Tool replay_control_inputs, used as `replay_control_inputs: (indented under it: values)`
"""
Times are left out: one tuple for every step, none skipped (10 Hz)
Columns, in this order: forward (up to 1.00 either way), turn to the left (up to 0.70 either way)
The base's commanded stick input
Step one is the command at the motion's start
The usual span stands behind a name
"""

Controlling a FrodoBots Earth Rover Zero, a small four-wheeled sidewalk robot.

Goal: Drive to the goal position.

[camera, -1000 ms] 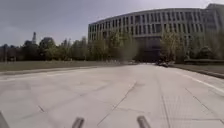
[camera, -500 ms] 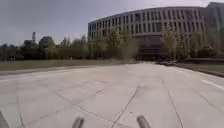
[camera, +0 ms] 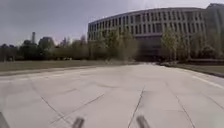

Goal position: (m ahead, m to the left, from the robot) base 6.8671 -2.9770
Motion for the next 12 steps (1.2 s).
replay_control_inputs:
  values:
    - [0.70,0.00]
    - [0.70,0.00]
    - [0.70,0.00]
    - [0.70,0.00]
    - [0.70,0.00]
    - [0.70,0.00]
    - [0.70,0.00]
    - [0.70,0.00]
    - [0.70,0.00]
    - [0.70,0.00]
    - [0.70,0.00]
    - [0.70,0.00]
